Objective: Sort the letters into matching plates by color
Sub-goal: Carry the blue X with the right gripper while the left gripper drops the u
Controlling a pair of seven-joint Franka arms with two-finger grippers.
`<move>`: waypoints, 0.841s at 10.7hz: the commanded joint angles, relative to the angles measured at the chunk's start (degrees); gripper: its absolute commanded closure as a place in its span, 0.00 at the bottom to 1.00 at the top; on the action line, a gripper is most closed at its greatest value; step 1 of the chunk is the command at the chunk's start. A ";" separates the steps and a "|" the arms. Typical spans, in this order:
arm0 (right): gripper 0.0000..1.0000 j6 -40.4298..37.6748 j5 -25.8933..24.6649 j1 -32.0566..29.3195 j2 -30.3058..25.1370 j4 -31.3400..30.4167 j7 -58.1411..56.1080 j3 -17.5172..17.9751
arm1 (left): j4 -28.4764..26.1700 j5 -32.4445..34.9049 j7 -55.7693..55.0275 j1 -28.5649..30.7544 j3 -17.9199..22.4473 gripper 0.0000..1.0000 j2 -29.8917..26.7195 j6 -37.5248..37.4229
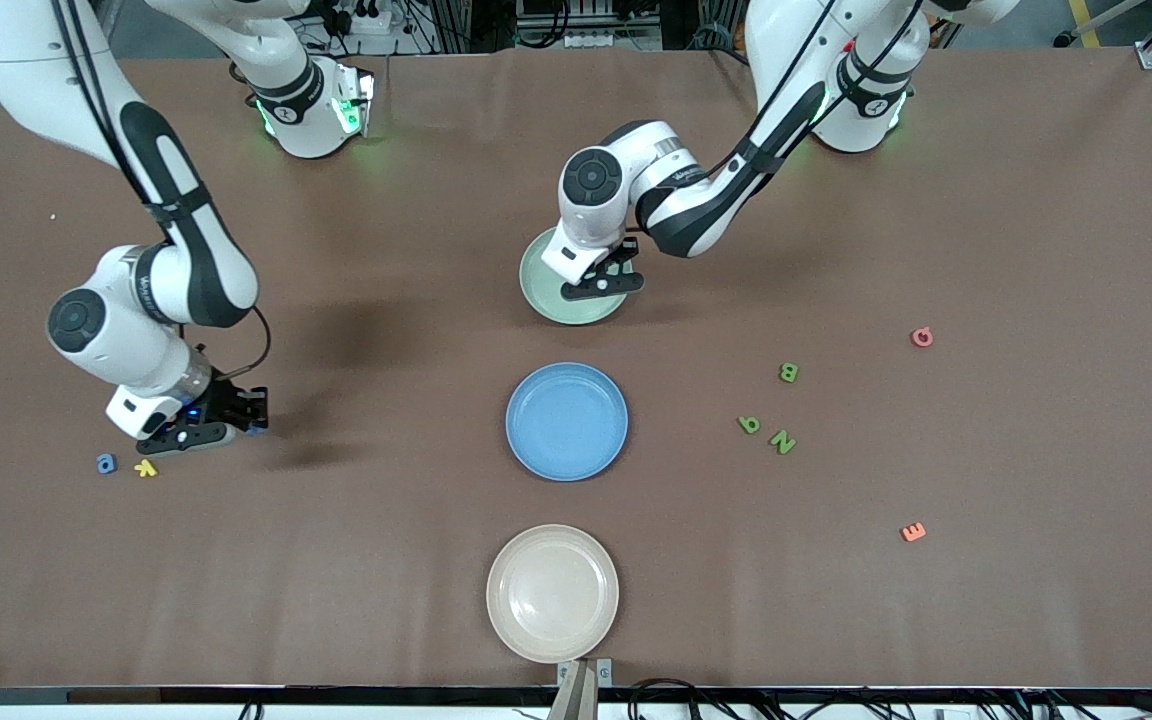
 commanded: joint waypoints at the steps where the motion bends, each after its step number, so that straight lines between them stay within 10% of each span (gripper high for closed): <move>1: 0.89 -0.67 0.97 7.29 -0.22 1.83 19.39 -0.10 | 3.66 -0.19 -3.33 -0.22 1.48 0.01 2.21 -1.56; 9: 0.85 -0.76 0.97 26.45 5.22 12.20 53.53 -0.10 | 3.75 -0.10 -9.39 11.54 4.38 0.00 -1.31 -3.23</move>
